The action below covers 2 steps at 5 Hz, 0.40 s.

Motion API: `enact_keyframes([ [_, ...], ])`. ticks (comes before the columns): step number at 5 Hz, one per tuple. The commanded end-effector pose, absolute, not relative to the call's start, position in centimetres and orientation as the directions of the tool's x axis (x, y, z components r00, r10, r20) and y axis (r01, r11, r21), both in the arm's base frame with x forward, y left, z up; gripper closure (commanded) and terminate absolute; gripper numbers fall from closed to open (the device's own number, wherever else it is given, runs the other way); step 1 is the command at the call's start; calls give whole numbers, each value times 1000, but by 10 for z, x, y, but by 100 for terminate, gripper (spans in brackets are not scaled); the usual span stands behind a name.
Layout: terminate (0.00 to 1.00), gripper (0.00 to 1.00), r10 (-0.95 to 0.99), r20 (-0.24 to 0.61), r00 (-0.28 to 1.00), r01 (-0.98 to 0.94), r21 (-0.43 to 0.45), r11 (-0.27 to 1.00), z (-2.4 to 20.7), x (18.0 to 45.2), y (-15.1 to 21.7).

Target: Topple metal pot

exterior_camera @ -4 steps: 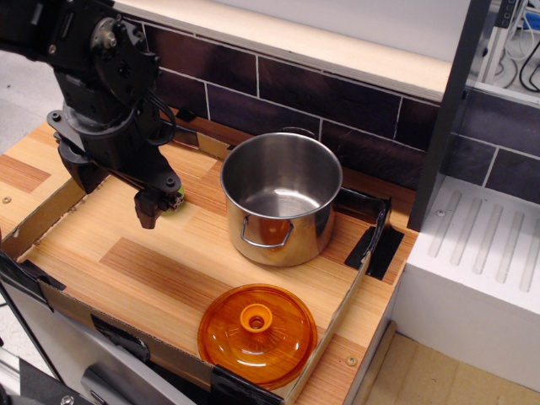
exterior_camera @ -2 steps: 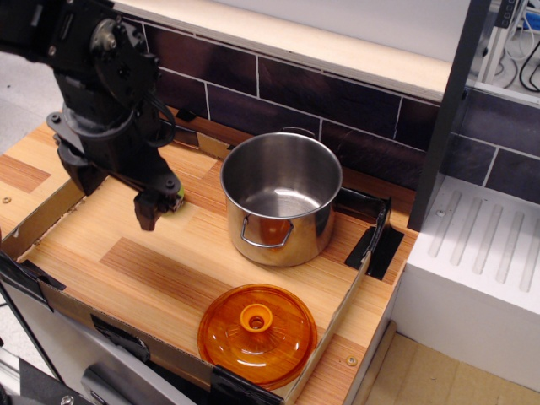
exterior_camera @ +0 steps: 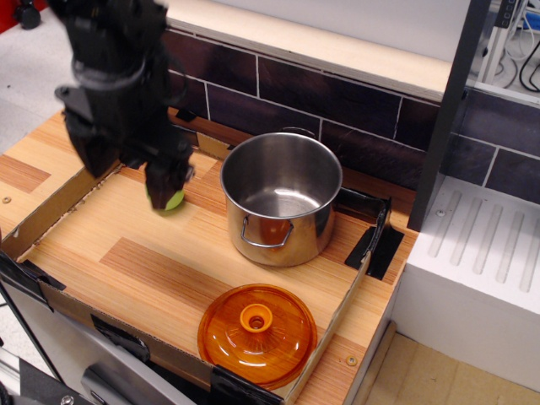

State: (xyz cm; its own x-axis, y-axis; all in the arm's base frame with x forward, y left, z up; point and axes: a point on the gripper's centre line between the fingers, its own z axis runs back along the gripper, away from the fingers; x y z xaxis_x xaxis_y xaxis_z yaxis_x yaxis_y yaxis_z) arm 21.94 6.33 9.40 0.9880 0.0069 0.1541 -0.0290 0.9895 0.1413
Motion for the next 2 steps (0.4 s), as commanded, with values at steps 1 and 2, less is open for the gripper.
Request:
enact_keyframes([
  [1,0,0,-34,113,993,28,58,998,117,266,38],
  [2,0,0,-203,81,976,203,9,979,106,281,24],
])
